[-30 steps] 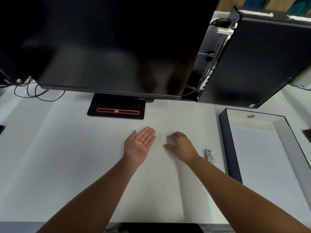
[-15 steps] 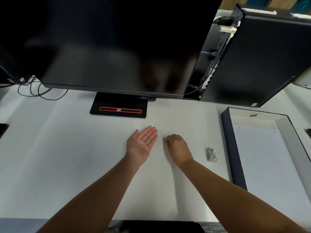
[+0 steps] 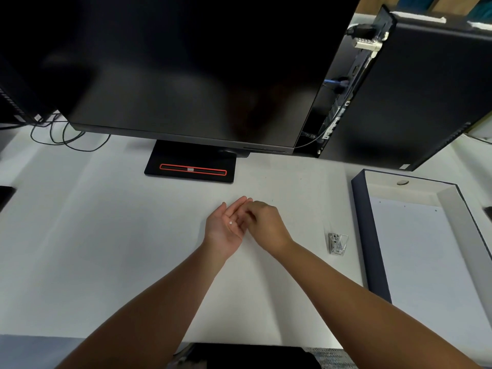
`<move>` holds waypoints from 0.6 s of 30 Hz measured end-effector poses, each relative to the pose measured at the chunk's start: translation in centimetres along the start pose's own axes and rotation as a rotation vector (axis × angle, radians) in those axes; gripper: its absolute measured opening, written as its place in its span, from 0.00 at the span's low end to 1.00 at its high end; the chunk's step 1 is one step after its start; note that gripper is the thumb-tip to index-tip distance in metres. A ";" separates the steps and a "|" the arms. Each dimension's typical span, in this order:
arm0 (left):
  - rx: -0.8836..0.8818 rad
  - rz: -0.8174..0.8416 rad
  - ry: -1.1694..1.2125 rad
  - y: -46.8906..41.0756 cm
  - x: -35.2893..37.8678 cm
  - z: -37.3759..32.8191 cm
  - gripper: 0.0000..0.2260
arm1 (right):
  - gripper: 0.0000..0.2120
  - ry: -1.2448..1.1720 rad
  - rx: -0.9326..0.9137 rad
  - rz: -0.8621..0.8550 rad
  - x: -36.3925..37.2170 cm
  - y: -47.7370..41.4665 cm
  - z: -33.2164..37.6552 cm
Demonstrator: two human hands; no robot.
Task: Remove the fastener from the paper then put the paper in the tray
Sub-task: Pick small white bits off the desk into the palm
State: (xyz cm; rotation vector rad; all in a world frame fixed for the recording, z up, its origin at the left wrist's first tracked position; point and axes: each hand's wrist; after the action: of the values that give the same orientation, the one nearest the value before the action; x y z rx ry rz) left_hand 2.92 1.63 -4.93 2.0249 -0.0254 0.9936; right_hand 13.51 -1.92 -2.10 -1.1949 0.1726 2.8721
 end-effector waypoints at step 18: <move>-0.009 0.016 0.039 -0.3 0.6 0.1 0.20 | 0.13 -0.172 0.096 0.031 -1.4 -1.0 0.1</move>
State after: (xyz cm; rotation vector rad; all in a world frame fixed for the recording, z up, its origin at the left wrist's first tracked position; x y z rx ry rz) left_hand 3.54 1.91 -4.74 1.9996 -0.0253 1.0415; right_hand 14.46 -0.85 -1.14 -0.9325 0.3221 2.9364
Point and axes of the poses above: each hand's wrist, its own y-axis away from the middle knuckle, its own x-axis out of the palm, z = x × y, and after that the axes turned 4 degrees about y, right-handed
